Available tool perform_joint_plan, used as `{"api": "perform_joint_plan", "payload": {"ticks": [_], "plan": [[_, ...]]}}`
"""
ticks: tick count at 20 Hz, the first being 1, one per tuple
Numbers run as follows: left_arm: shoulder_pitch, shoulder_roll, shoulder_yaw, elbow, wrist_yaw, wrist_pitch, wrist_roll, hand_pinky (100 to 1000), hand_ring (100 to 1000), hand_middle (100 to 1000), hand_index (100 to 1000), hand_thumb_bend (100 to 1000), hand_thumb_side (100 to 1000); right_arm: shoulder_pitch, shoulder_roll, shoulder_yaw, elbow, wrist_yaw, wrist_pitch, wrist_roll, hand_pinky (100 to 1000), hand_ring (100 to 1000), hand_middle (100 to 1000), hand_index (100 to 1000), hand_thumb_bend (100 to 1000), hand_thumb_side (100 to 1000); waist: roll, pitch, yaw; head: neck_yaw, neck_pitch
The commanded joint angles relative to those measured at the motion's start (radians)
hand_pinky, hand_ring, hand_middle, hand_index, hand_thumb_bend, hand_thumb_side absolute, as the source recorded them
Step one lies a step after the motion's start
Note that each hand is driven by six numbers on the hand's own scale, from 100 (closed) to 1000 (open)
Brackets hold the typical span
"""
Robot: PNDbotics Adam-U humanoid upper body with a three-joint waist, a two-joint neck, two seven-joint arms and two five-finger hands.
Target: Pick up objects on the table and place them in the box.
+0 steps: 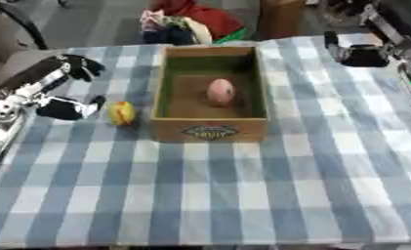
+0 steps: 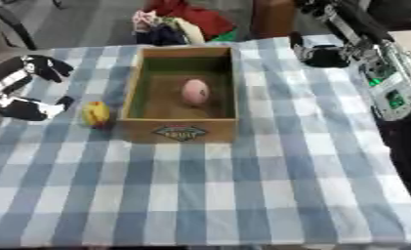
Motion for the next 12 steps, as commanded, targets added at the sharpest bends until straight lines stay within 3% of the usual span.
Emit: {"api": "perform_joint_plan", "payload": {"ticks": [1, 5, 12], "plan": [[-0.055, 0.017, -0.019, 0.063, -0.052, -0.016, -0.05, 769, 720, 712, 852, 348, 254, -0.015, -0.03, -0.013, -0.032, -0.024, 0.006, 0.011, 768, 792, 792, 922, 100, 101, -0.001, -0.02, -0.003, 0.004, 0.001], [-0.108, -0.025, -0.026, 0.159, -0.115, -0.045, -0.076, 767, 711, 717, 855, 376, 291, -0.012, -0.031, -0.017, -0.038, -0.033, 0.011, 0.014, 768, 791, 789, 922, 100, 101, -0.001, -0.021, -0.005, 0.004, 0.002], [-0.159, -0.107, -0.011, 0.3, -0.252, -0.069, -0.04, 758, 710, 716, 856, 391, 295, -0.005, -0.027, -0.019, -0.041, -0.045, 0.02, 0.015, 766, 790, 786, 921, 100, 100, -0.003, -0.023, -0.008, 0.005, 0.003]]}}
